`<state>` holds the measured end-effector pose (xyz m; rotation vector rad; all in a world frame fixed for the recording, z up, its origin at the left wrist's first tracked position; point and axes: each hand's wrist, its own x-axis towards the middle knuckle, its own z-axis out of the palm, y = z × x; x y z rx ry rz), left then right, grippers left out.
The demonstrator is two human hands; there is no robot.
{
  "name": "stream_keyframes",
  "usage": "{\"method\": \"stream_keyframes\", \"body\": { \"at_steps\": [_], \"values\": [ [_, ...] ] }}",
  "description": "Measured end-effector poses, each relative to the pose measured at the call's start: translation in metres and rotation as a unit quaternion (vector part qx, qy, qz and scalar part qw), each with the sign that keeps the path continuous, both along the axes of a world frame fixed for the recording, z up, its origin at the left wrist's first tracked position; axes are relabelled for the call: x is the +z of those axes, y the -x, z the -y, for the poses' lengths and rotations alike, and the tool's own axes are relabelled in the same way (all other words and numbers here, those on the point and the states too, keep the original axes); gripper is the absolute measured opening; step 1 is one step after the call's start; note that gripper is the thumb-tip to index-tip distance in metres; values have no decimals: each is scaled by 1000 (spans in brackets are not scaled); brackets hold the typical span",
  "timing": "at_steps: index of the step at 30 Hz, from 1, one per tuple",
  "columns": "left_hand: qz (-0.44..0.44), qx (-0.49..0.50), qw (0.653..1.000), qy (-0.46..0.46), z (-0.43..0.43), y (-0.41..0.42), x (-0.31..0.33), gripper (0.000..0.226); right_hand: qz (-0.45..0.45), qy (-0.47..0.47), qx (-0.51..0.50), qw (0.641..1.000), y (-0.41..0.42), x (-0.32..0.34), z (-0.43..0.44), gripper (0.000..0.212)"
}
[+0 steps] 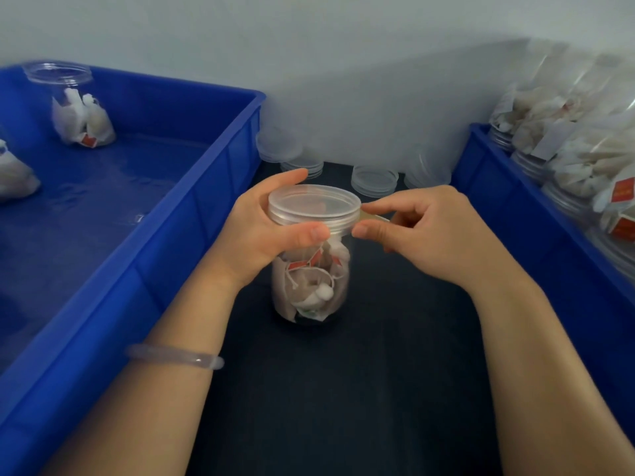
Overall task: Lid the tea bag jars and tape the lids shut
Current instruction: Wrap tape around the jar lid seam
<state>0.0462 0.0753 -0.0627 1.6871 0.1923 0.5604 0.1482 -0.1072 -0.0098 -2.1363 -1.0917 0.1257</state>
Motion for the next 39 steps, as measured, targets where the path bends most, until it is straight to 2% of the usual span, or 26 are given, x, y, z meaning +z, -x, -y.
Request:
{"method": "stream_keyframes", "body": {
  "at_steps": [5,7,9,12,14,16,19,21,23,25,28,31,34,35,38,39],
  "values": [
    [4,-74,995,65,6,0,0,106,-16,24,29,999,-5,-4,1,67],
    [4,-106,993,59,6,-1,0,106,-46,28,56,997,-6,-6,2,62],
    [0,-103,994,25,9,-2,2,110,-78,25,87,993,-6,-8,3,55],
    [-34,-49,995,-81,13,0,11,120,-92,20,105,990,-8,-9,4,49],
    [-60,-31,985,-156,11,5,23,112,-91,14,90,992,-8,-9,4,44],
    [-117,-25,963,-240,8,11,38,112,-95,12,70,993,-4,-8,0,44],
    [-258,5,881,-397,20,11,57,121,-62,23,87,994,6,-9,-7,49],
    [-333,6,840,-429,31,4,66,130,-34,63,113,991,9,-9,-8,55],
    [-354,-1,831,-429,34,-4,76,119,-65,93,106,988,8,-8,-5,67],
    [-373,-6,824,-426,31,-10,88,95,-84,98,93,987,12,-6,-2,69],
    [-427,-14,792,-437,34,-20,92,76,-2,126,98,987,18,-3,-3,60],
    [-425,-19,797,-428,39,-24,85,78,23,139,60,988,20,-6,-5,81],
    [-385,-8,836,-390,37,-20,77,63,8,168,-8,986,23,-13,-12,88],
    [-365,8,846,-388,38,-19,74,54,-12,172,-25,985,25,-15,-16,79],
    [-309,86,855,-408,43,-22,64,31,-43,161,-56,984,31,-19,-26,26],
    [-300,104,858,-403,44,-23,63,26,-30,164,-67,984,34,-20,-28,23]
  ]
}}
